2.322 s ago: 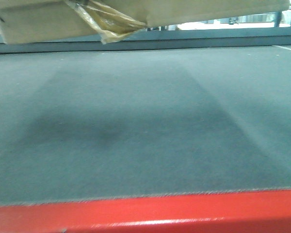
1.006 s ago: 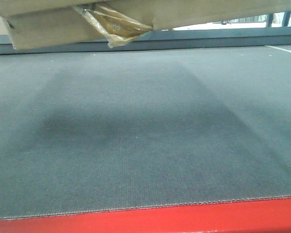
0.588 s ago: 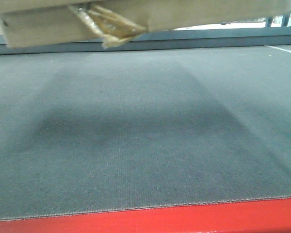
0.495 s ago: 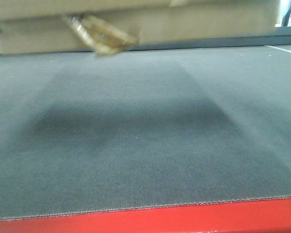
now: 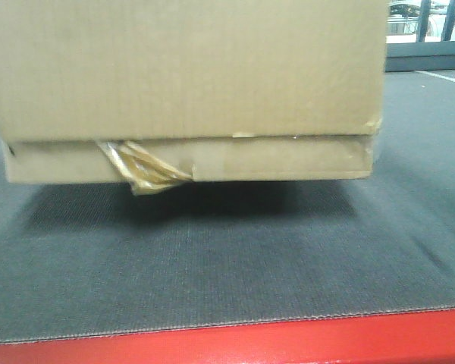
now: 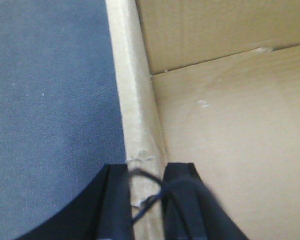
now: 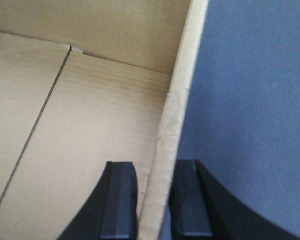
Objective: Grab carton from right shelf to conveyor
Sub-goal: 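Open both grippers and release the carton onto the belt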
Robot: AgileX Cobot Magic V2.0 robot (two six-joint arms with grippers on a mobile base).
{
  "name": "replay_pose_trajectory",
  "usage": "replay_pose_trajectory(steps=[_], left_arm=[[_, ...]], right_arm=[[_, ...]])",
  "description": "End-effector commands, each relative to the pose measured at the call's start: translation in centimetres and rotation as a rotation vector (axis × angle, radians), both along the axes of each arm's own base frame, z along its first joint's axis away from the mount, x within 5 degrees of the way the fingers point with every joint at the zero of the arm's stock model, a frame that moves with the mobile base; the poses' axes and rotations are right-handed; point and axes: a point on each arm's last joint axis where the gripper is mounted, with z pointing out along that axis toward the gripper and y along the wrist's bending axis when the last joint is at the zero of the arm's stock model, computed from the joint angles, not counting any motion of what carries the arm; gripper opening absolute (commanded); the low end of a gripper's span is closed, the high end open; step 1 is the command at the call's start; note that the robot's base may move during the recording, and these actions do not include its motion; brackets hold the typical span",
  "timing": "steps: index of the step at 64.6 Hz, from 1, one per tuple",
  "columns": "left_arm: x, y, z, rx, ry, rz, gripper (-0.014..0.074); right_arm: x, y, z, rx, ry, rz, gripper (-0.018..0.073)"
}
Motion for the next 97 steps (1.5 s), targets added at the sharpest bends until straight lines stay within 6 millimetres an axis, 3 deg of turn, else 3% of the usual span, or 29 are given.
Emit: replay_pose_trajectory(steps=[1,5,11,14,20,27,39,51,58,67,72,75,83,97], left_arm=[[0.3,-0.3,0.2,-0.011,-0.028,-0.018,0.0048],[0.4,-0.3,0.0,-0.009,-0.024,-0.018,0.0125],[0.3,-0.3,-0.1,-0.007,-0.016,-0.016,0.0316],[0.3,-0.3,-0.1,-0.005,-0.01,-0.014,0.043],[0.1,-0.3,-0.2,-0.01,0.015,-0.008,0.0613],[-0.2,-0.3,-0.1,-0.023,0.027,-0.011,0.0602],[-1.8,-0.1,2.0,-0.066,-0.012,-0.032,0.0602],[-5.5,1.1,6.4,-0.087,-0.105,-0.039,0.0591],[-9.0,2.3,9.5,-0.099,-0.2,-0.048,0.0501],[-13.2,3.9,11.8,-0.107,-0.325,-0.053,0.0224],[-15.2,4.9,11.9,-0.112,-0.367,-0.046,0.0053],[-16.1,5.5,11.5,-0.108,-0.382,-0.038,-0.004],[-18.7,7.2,10.0,-0.122,-0.441,0.002,-0.0003],[-22.4,8.8,4.3,-0.134,-0.489,0.033,-0.0007]], right_arm=[[1.0,-0.1,-1.1,-0.017,0.002,-0.014,-0.0067],[1.0,-0.1,-1.1,-0.027,-0.002,-0.001,-0.0067],[0.9,-0.2,-0.9,-0.034,-0.009,0.007,-0.0055],[0.8,-0.3,-0.7,-0.04,-0.015,0.007,-0.0001],[0.6,-0.5,-0.3,-0.043,-0.026,0.004,0.0254],[0.4,-0.6,0.2,-0.038,-0.039,0.002,0.0579],[-0.4,-1.2,1.5,-0.029,-0.063,-0.005,0.057],[-2.8,-2.1,4.6,-0.008,-0.117,-0.006,0.0555],[-5.0,-3.0,6.9,0.004,-0.154,-0.007,0.0384],[-7.5,-4.2,8.1,-0.018,-0.188,-0.015,0.0077],[-8.8,-5.0,8.0,-0.042,-0.202,-0.021,-0.0055],[-9.7,-5.4,7.7,-0.054,-0.206,-0.025,-0.0069],[-12.1,-6.4,6.1,-0.057,-0.225,-0.023,-0.0057],[-16.0,-7.8,3.2,0.027,-0.327,-0.053,-0.0057]])
